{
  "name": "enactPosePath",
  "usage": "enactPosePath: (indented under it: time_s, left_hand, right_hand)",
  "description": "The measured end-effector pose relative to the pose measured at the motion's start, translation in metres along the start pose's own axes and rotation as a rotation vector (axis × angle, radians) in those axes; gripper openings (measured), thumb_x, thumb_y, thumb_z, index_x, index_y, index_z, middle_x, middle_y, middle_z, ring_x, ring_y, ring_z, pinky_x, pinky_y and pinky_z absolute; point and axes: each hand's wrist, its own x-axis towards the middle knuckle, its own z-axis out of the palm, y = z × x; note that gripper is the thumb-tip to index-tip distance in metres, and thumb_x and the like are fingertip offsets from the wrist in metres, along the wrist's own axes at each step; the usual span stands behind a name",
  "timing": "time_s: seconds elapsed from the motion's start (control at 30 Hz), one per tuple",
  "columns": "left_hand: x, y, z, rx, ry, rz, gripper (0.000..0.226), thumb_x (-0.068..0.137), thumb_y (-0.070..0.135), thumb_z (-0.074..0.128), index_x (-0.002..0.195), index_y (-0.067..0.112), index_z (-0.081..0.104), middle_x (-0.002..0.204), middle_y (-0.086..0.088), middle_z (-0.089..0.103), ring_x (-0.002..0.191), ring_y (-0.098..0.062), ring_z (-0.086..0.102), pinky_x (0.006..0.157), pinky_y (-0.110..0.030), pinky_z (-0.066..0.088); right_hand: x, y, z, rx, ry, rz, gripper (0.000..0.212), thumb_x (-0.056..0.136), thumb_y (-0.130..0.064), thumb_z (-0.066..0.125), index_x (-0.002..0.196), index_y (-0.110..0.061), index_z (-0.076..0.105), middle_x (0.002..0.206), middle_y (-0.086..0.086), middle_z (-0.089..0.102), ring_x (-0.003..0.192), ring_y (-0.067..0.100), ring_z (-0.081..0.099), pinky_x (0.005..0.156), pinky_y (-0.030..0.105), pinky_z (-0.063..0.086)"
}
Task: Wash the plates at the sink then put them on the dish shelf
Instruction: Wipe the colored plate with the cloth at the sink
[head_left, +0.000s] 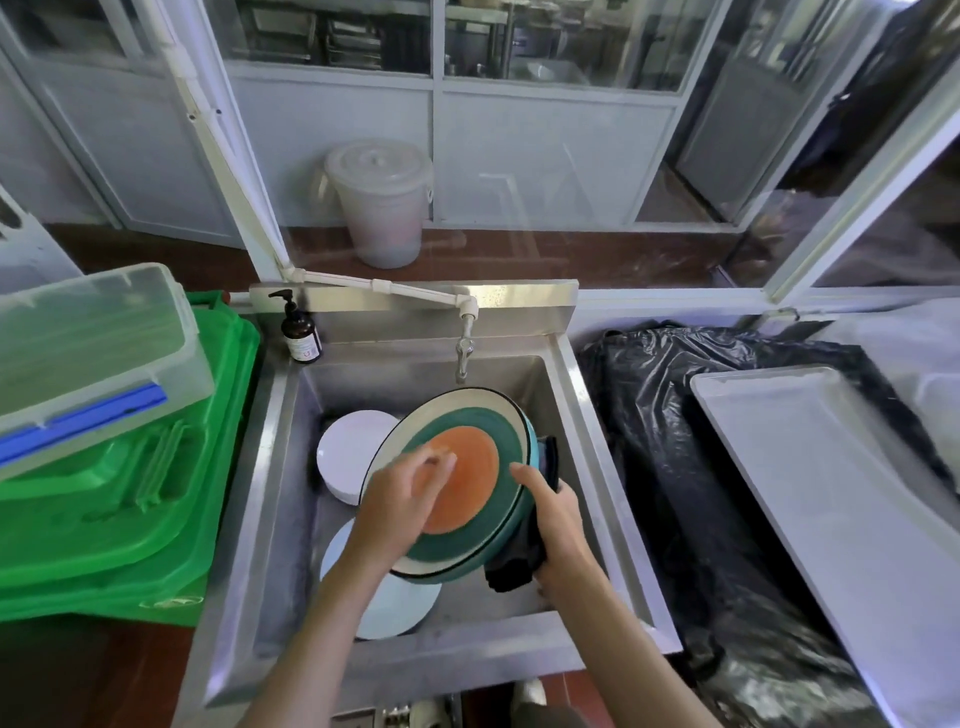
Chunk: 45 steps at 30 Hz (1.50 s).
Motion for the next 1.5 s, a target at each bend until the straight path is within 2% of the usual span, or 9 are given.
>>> enactPosePath:
  time_s: [0.13,0.33,0.5,0.6,0.73,0.83,0.97,1.17,1.5]
  left_hand:
    - [0.030,-0.015,0.011,-0.104,0.231,-0.202,0.018,0.104,0.031,0.058,0.116,0.021,0.067,0.116,0.006,0.069,0.113,-0.018,0.062,0.089,-0.029,0.044]
    - [0.056,-0.006,0.059,-0.549,-0.163,-0.597,0.057,0.104,0.066,0.038,0.128,0.025,0.069,0.119,-0.005,0.076,0.110,-0.028,0.072,0.097,-0.046,0.055]
    - [0.054,0.034,0.123,-0.561,-0.253,-0.507,0.040,0.109,0.049,0.044,0.125,0.020,0.067,0.118,-0.012,0.075,0.106,-0.031,0.072,0.091,-0.044,0.057]
    - [0.050,0.064,0.176,-0.482,-0.163,-0.497,0.019,0.109,0.042,0.049,0.110,0.027,0.061,0.106,0.002,0.070,0.104,-0.024,0.065,0.097,-0.043,0.052]
    - [0.044,0.102,0.251,-0.437,-0.167,-0.449,0.031,0.107,0.044,0.051,0.090,0.023,0.066,0.088,-0.001,0.069,0.085,-0.022,0.060,0.079,-0.038,0.047]
    - [0.040,0.132,0.308,-0.415,-0.168,-0.428,0.029,0.106,0.048,0.051,0.095,0.027,0.068,0.100,-0.005,0.071,0.093,-0.027,0.063,0.080,-0.039,0.047]
    - [0.028,0.174,0.376,-0.353,-0.171,-0.419,0.022,0.108,0.048,0.047,0.097,0.035,0.062,0.101,0.004,0.064,0.095,-0.018,0.060,0.079,-0.035,0.047]
    - [0.017,0.211,0.467,-0.342,-0.178,-0.505,0.030,0.106,0.048,0.050,0.129,0.031,0.061,0.125,-0.002,0.062,0.115,-0.027,0.059,0.105,-0.048,0.051]
    - [0.006,0.233,0.576,-0.283,-0.389,-0.601,0.039,0.109,0.045,0.042,0.139,0.025,0.053,0.131,-0.004,0.058,0.123,-0.028,0.054,0.111,-0.049,0.044]
  right_hand:
    - [-0.008,-0.012,-0.042,-0.009,0.040,-0.047,0.021,0.096,-0.023,0.071,0.108,-0.006,0.074,0.091,0.012,0.080,0.077,0.024,0.077,0.061,0.032,0.060]
    - [-0.009,-0.019,-0.104,0.073,0.163,-0.092,0.025,0.096,-0.025,0.070,0.114,-0.007,0.075,0.102,0.017,0.079,0.088,0.030,0.077,0.070,0.035,0.059]
    - [-0.007,-0.022,-0.173,0.174,0.268,-0.083,0.029,0.094,-0.027,0.073,0.109,-0.003,0.078,0.101,0.019,0.079,0.090,0.033,0.076,0.076,0.040,0.060]
    - [-0.004,-0.031,-0.228,0.214,0.339,-0.086,0.028,0.090,-0.028,0.079,0.107,-0.007,0.079,0.101,0.021,0.078,0.094,0.038,0.076,0.084,0.049,0.060]
    - [0.001,-0.043,-0.315,0.209,0.481,-0.072,0.035,0.085,-0.033,0.085,0.106,-0.008,0.074,0.092,0.015,0.079,0.082,0.033,0.076,0.073,0.044,0.061]
    - [0.010,-0.040,-0.372,0.159,0.627,-0.102,0.037,0.081,-0.038,0.087,0.097,-0.008,0.073,0.081,0.014,0.074,0.073,0.032,0.071,0.060,0.044,0.062]
    - [0.015,-0.036,-0.440,0.040,0.725,-0.133,0.031,0.084,-0.039,0.083,0.094,-0.013,0.069,0.081,0.006,0.071,0.074,0.025,0.065,0.066,0.042,0.054]
    - [0.019,-0.027,-0.524,-0.048,0.813,-0.092,0.016,0.089,-0.018,0.074,0.091,-0.009,0.061,0.075,0.009,0.062,0.069,0.028,0.056,0.061,0.037,0.042]
    - [0.032,-0.028,-0.622,-0.174,1.059,0.082,0.016,0.083,-0.025,0.077,0.085,-0.016,0.063,0.074,0.003,0.066,0.079,0.033,0.066,0.070,0.038,0.052]
